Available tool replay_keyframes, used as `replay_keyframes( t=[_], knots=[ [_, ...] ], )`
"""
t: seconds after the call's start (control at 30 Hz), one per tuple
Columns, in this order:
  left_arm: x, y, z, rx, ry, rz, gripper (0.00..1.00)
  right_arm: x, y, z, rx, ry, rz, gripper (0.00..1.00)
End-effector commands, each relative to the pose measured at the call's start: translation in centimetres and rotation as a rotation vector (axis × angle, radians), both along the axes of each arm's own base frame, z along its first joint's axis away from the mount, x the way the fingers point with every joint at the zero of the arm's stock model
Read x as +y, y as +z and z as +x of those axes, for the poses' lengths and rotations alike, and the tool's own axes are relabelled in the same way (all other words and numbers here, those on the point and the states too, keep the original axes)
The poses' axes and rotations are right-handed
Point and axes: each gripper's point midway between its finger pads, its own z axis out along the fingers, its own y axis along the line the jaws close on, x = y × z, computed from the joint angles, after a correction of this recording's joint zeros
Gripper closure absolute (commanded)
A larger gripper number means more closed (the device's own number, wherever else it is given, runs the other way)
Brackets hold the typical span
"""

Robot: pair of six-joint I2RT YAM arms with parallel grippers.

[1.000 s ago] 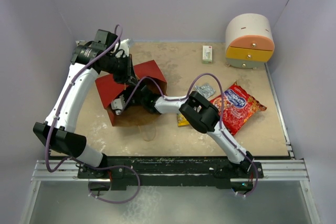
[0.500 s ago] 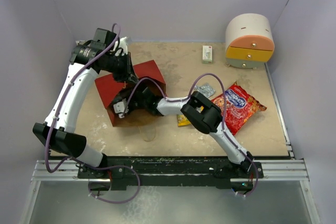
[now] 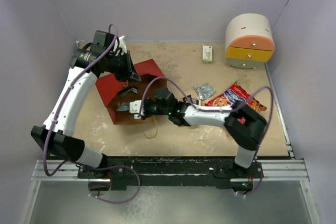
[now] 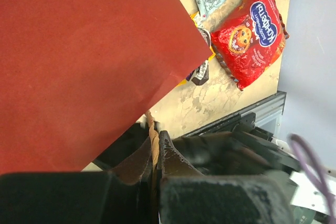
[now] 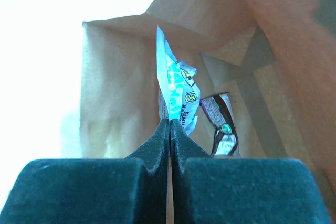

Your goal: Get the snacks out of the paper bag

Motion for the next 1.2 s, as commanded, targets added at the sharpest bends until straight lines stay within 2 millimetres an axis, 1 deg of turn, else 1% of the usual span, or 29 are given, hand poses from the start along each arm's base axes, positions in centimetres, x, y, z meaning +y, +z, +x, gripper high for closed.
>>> replay_keyframes(
  t=[0.0,0.03,0.17,0.27,0.33,0.37,0.43,0.47,0.63,0.73,0.8,0.83,0.87,0.97,1.0,1.13,1.17],
  knots=[
    [-0.7,1.3,0.8,-0.073,0.036,-0.071,1.00,-3.6,4.2,-2.3,0.121,-0.067,0.041,1.00],
    [-0.8,1.1,1.0,-0.072,0.039,-0.079,1.00,-4.9,3.9,-3.0,0.151,-0.083,0.029,1.00],
    [-1.1,0.5,1.5,-0.066,0.040,-0.093,1.00,-9.1,5.5,-4.9,0.219,-0.156,0.045,1.00],
    [-1.3,0.0,1.9,-0.054,0.039,-0.091,1.00,-11.9,6.5,-7.1,0.263,-0.159,0.057,1.00],
    [-1.4,-0.2,2.1,-0.052,0.037,-0.089,1.00,-13.7,7.7,-8.1,0.271,-0.177,0.092,1.00],
    [-1.4,-0.3,2.3,-0.053,0.036,-0.087,1.00,-14.8,8.9,-8.4,0.268,-0.195,0.128,1.00],
    [-1.4,-0.4,2.5,-0.056,0.034,-0.081,1.00,-16.5,10.1,-8.8,0.296,-0.243,0.179,1.00],
    [-1.4,-0.5,2.5,-0.056,0.033,-0.077,1.00,-17.3,11.1,-8.8,0.302,-0.279,0.218,1.00],
    [-1.2,-1.0,3.1,-0.054,0.033,-0.060,1.00,-21.8,15.0,-6.4,0.227,-0.511,0.370,1.00],
    [-1.0,-1.2,3.4,-0.051,0.034,-0.047,1.00,-25.0,16.5,-3.1,0.158,-0.751,0.450,1.00],
    [-0.9,-1.3,3.5,-0.049,0.033,-0.039,1.00,-27.2,16.6,-0.7,0.118,-0.920,0.471,1.00],
    [-0.8,-1.3,3.5,-0.050,0.031,-0.035,1.00,-28.1,16.4,0.6,0.107,-0.985,0.465,1.00],
    [-0.7,-1.3,3.5,-0.050,0.028,-0.030,1.00,-28.6,15.6,2.0,0.118,-1.026,0.437,1.00],
    [-0.3,-1.3,3.5,-0.052,0.027,-0.010,1.00,-30.2,13.8,5.5,0.204,-1.106,0.415,1.00],
    [-0.1,-1.3,3.4,-0.051,0.025,-0.003,1.00,-30.4,13.0,6.5,0.231,-1.120,0.396,1.00],
    [0.3,-1.1,3.2,-0.052,0.017,0.019,1.00,-31.5,11.2,9.5,0.302,-1.222,0.366,1.00],
    [0.5,-1.0,3.2,-0.056,0.019,0.025,1.00,-31.8,10.5,10.3,0.318,-1.250,0.356,1.00]
  ],
)
